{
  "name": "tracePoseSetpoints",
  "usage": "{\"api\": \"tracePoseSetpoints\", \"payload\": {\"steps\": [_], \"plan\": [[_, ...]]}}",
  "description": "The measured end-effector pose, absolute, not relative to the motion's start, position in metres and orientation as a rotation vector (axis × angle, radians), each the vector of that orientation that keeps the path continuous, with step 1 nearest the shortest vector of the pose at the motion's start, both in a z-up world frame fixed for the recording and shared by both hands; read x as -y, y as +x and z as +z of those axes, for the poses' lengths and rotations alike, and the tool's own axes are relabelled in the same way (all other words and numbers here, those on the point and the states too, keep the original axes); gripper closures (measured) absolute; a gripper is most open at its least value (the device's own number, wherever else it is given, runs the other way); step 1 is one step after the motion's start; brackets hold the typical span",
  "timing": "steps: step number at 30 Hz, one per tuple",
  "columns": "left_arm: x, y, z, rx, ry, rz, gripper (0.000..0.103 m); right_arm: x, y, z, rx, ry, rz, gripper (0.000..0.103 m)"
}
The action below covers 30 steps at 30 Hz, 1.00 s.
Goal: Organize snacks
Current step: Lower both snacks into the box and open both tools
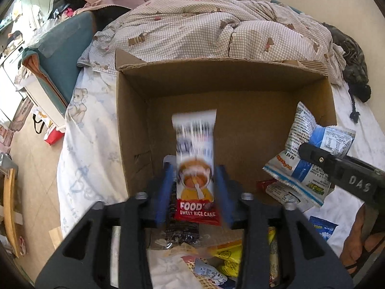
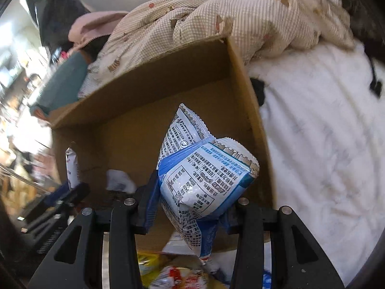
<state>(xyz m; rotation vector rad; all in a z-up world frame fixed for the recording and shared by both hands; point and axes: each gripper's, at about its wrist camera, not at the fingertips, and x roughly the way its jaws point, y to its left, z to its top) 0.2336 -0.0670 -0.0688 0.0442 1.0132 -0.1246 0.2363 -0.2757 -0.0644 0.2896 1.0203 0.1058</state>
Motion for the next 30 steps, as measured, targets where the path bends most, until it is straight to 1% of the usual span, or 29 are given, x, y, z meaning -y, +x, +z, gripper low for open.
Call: {"api": "tracePoseSetpoints", "payload": {"steps": [2, 4, 7, 9, 11, 14, 15, 16, 18, 19, 30], "plan": [[0.065, 0.231, -0.064, -1.0, 0.024, -0.118, 0.026, 0.271, 0.235, -0.06, -0.994, 0.23, 0.09, 0.056], [0.065, 0.228, -0.058, -0.97, 0.019, -0.118, 0.018, 0.27, 0.233, -0.058, -0.983, 0.232, 0.104, 0.056], [0.066, 0.224, -0.051, -0.934, 0.036, -0.124, 0.018, 0.273, 0.233, -0.055, -0.974, 0.281, 0.146, 0.056], [0.066, 0.224, -0.049, -0.928, 0.043, -0.119, 0.018, 0.28, 0.234, -0.055, -0.969, 0.366, 0.192, 0.055], [0.065, 0.224, -0.049, -0.932, 0.035, -0.115, 0.018, 0.283, 0.236, -0.055, -0.971, 0.424, 0.222, 0.053], [0.061, 0.225, -0.05, -0.945, 0.014, -0.118, 0.018, 0.286, 0.236, -0.052, -0.959, 0.406, 0.193, 0.05], [0.059, 0.225, -0.05, -0.945, 0.003, -0.125, 0.018, 0.286, 0.235, -0.052, -0.958, 0.396, 0.179, 0.044], [0.058, 0.225, -0.049, -0.941, -0.005, -0.128, 0.018, 0.287, 0.236, -0.051, -0.954, 0.39, 0.159, 0.034], [0.055, 0.223, -0.047, -0.929, -0.018, -0.127, 0.018, 0.29, 0.233, -0.048, -0.934, 0.394, 0.133, 0.021], [0.054, 0.223, -0.047, -0.925, -0.025, -0.128, 0.018, 0.292, 0.232, -0.046, -0.918, 0.395, 0.124, 0.02], [0.04, 0.217, -0.035, -0.892, -0.1, -0.121, 0.018, 0.286, 0.229, -0.034, -0.892, 0.368, 0.156, 0.02]]}}
